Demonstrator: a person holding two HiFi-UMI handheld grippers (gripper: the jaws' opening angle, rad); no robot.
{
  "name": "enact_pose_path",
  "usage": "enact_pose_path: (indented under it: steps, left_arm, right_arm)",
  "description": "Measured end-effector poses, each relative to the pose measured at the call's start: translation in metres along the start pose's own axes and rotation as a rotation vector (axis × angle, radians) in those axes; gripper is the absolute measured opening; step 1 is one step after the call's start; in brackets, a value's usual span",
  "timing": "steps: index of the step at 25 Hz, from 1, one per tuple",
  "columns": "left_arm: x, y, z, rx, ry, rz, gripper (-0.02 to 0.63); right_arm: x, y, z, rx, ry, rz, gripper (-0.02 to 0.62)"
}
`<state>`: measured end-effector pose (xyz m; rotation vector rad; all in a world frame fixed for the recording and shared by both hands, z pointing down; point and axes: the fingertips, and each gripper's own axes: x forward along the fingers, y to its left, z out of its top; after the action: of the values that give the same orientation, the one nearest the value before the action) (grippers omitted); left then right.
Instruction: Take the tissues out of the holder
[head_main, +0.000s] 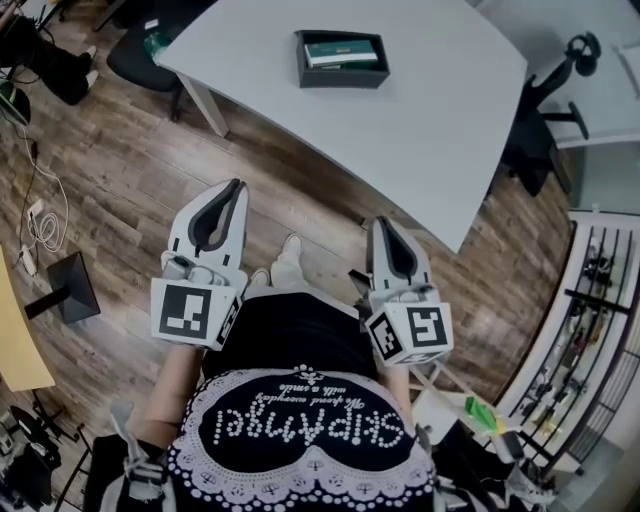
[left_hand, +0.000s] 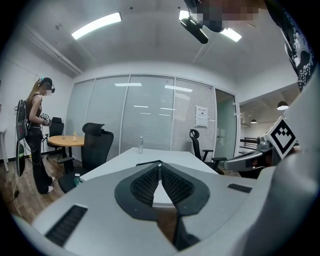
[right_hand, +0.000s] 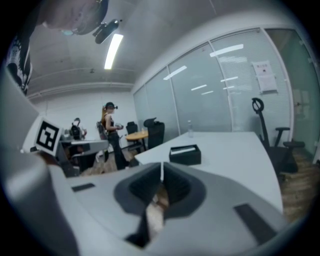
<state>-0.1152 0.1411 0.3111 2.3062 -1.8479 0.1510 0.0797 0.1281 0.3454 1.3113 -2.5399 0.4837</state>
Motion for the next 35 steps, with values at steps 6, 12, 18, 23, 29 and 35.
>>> enact_pose_path:
  steps: [6,12,18,23,29,35]
  left_arm:
    - [0.021,-0.011,0.003,0.013,-0.008,0.003,0.043]
    - [0.032,-0.017,0.014,0.015,-0.021,0.004,0.043]
    - [0.038,-0.03,0.01,0.023,-0.04,0.03,0.043]
    - [0.036,-0.033,0.012,0.029,-0.04,0.041,0.043]
    - [0.04,-0.04,0.016,0.04,-0.046,0.029,0.043]
    - [0.046,-0.046,0.018,0.042,-0.05,0.012,0.043]
  right_arm:
    - [0.004,-0.025,0.001,0.01,-0.011,-0.003,0.035]
    - [0.005,-0.035,0.012,0.004,-0.018,0.002,0.035]
    - [-0.001,-0.058,0.001,0.006,-0.022,0.006,0.035]
    - [-0.006,-0.062,-0.001,0.025,-0.025,0.008,0.035]
    - [-0.012,-0.066,0.004,0.038,-0.052,0.0,0.035]
    - [-0.013,-0.073,0.006,0.047,-0.06,-0.013,0.035]
